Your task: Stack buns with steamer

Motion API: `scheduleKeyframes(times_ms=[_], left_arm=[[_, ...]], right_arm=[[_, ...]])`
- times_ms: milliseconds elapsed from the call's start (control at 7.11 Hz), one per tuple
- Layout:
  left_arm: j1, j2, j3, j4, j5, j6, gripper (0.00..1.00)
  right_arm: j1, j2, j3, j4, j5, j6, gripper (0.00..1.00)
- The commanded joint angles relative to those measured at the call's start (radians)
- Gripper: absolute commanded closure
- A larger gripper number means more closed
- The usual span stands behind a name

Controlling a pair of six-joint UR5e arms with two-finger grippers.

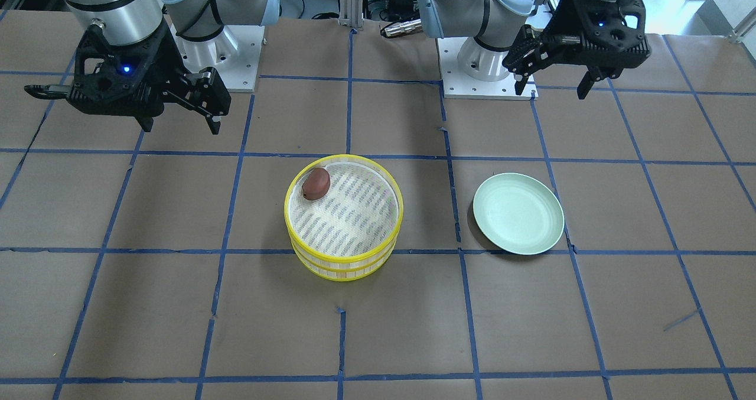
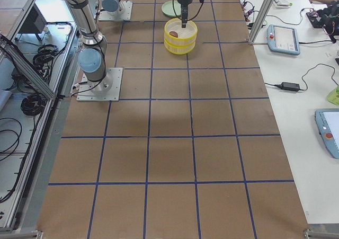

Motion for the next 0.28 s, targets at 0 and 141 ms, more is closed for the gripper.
scheduleKeyframes(times_ms=[0,141], left_arm=[[0.002,-0.023,0.017,0.031,-0.008,0.005,0.00],[-0.001,-0.043,0.037,0.044,-0.012,0.005,0.00]], right_arm=[[-0.001,0.000,0.001,0.001,0.000,0.001,0.01],[0.001,0.000,0.001,0.002,0.000,0.001,0.01]])
